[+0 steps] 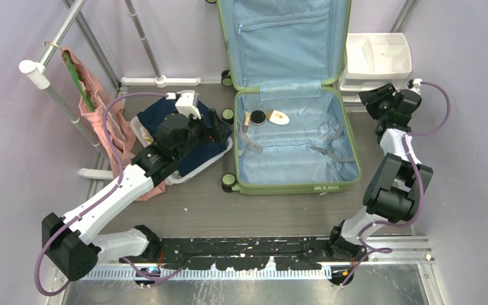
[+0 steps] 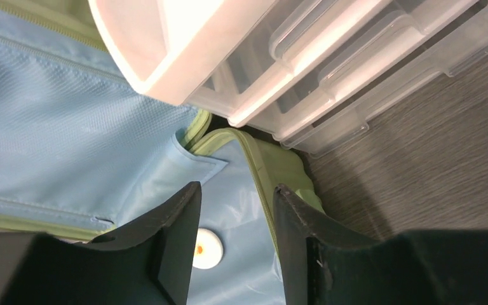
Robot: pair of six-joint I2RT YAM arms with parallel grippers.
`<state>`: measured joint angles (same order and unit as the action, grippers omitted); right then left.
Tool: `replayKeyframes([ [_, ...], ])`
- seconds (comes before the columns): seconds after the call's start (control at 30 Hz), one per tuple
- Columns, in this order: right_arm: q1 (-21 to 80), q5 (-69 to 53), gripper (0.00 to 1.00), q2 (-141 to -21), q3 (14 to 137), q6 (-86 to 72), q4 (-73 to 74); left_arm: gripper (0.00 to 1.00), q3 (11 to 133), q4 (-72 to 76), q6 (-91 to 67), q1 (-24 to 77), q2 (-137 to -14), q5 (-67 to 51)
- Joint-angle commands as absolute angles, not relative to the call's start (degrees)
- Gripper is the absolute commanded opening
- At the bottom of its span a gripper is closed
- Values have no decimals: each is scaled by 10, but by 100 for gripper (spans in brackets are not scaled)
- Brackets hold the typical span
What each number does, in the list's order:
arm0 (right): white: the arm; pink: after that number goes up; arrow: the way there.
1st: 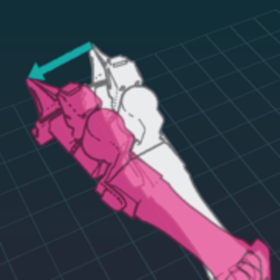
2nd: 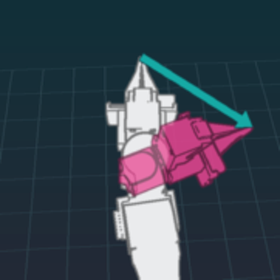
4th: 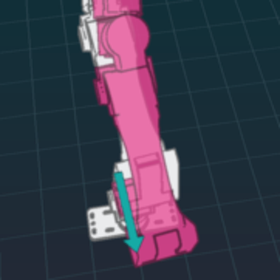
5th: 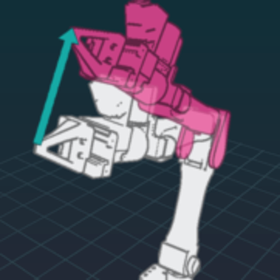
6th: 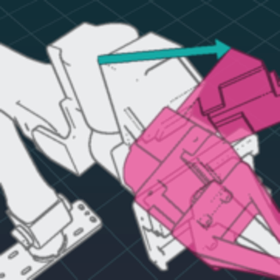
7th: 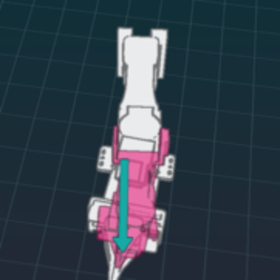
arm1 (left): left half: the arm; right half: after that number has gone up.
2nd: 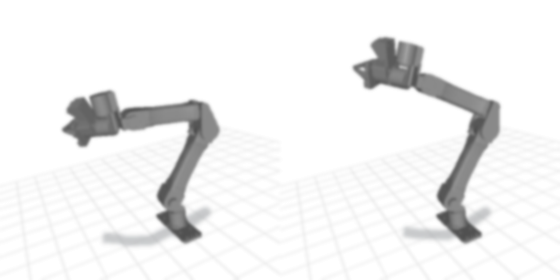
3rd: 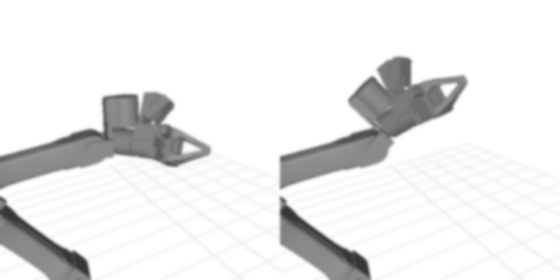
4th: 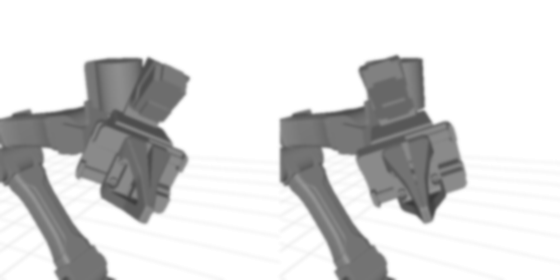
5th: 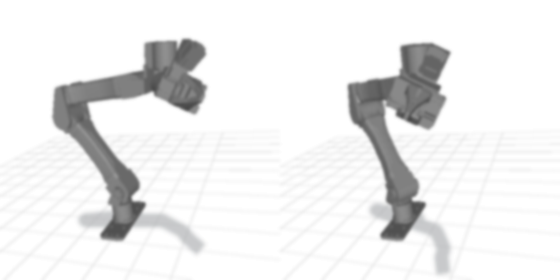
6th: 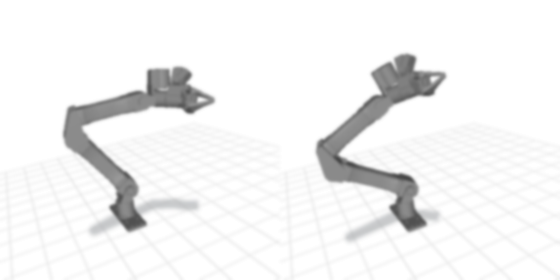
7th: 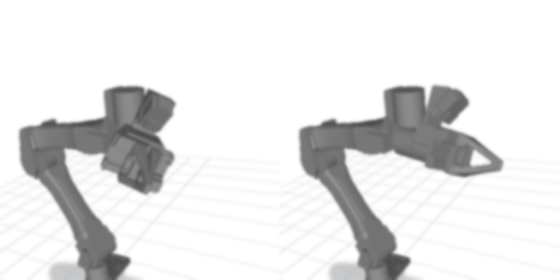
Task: Open, take out, and arrange the luggage
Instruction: Adjust the luggage at the center of the board.
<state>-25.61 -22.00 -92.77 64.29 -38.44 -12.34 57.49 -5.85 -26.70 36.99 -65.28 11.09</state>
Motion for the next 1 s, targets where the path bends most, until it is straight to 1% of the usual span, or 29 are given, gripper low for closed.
replayKeyframes([
  [0.0, -259, -226, 53, -956, 695, -453, -184, 85, 601, 8, -245, 364, -657, 128],
  [0.1, -257, -247, 65, -975, 726, -484, -190, 86, 604, 24, -250, 360, -678, 127],
  [0.13, -257, -250, 73, -976, 730, -487, -199, 86, 605, 29, -251, 359, -686, 125],
  [0.17, -257, -250, 78, -978, 734, -483, -197, 87, 607, 30, -252, 358, -694, 123],
  [0.2, -258, -249, 90, -980, 738, -475, -188, 86, 609, 31, -253, 358, -700, 121],
  [0.23, -258, -253, 99, -982, 741, -467, -181, 86, 612, 30, -256, 358, -704, 121],
  [0.37, -260, -254, 100, -989, 737, -470, -176, 86, 617, 31, -260, 359, -713, 112],
  [0.47, -259, -262, 100, -986, 757, -470, -151, 86, 628, 20, -262, 356, -724, 101],
  [0.57, -258, -257, 100, -991, 829, -410, -29, 85, 640, 12, -263, 356, -736, 93],
  [0.67, -257, -247, 100, -992, 851, -363, 38, 85, 659, -16, -254, 352, -751, 109],
  [0.73, -257, -266, 100, -988, 849, -357, 45, 85, 681, -49, -255, 341, -773, 122],
  [0.83, -258, -332, 100, -985, 848, -331, 66, 79, 733, -122, -278, 318, -827, 122],
  [0.97, -260, -412, 100, -973, 839, -278, 74, 77, 792, -143, -286, 312, -898, 114],
])
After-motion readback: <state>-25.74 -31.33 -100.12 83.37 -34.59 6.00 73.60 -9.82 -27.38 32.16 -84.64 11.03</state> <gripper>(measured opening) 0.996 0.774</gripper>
